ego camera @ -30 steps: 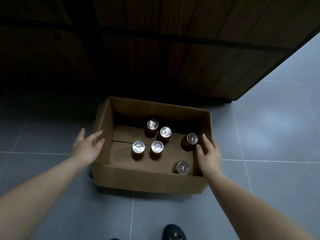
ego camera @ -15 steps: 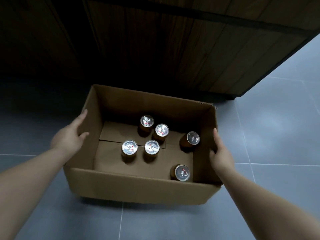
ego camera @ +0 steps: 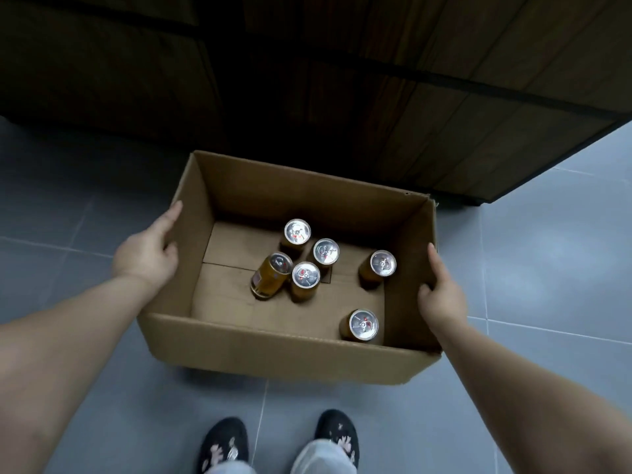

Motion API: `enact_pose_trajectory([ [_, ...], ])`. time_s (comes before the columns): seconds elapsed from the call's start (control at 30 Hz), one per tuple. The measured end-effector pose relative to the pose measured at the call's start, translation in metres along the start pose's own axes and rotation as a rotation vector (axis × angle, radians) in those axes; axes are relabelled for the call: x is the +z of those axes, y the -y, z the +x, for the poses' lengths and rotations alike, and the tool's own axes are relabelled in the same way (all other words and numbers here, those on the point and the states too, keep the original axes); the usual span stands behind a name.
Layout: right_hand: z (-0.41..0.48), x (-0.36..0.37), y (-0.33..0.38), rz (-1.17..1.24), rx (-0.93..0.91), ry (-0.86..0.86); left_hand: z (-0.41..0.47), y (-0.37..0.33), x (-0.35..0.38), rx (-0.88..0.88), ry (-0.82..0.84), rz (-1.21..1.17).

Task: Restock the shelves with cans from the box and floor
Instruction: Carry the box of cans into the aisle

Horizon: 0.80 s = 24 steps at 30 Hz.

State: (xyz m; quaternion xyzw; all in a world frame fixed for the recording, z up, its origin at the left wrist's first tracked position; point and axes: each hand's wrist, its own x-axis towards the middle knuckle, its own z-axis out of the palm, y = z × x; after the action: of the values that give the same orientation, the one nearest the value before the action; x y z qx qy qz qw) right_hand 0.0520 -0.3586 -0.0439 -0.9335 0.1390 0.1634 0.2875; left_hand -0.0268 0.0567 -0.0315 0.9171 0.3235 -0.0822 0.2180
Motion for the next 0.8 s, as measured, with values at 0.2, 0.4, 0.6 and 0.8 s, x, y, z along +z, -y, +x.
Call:
enact_pose_trajectory([
  [0.2, -0.076, -0.073, 0.092, -0.015, -0.084, 0.08, -0.083, 0.011, -0.134, -0.123, -0.054, -0.026],
  [0.4, -0.157, -0.142, 0.207, -0.09, -0.243, 0.177, -0.179, 0.041, -0.277, -0.301, -0.14, -0.035],
  [0.6, -0.231, -0.155, 0.319, -0.14, -0.425, 0.25, -0.244, 0.102, -0.38, -0.459, -0.28, -0.054],
  [0.8, -0.302, -0.143, 0.425, -0.191, -0.562, 0.294, -0.284, 0.175, -0.462, -0.548, -0.368, -0.08],
])
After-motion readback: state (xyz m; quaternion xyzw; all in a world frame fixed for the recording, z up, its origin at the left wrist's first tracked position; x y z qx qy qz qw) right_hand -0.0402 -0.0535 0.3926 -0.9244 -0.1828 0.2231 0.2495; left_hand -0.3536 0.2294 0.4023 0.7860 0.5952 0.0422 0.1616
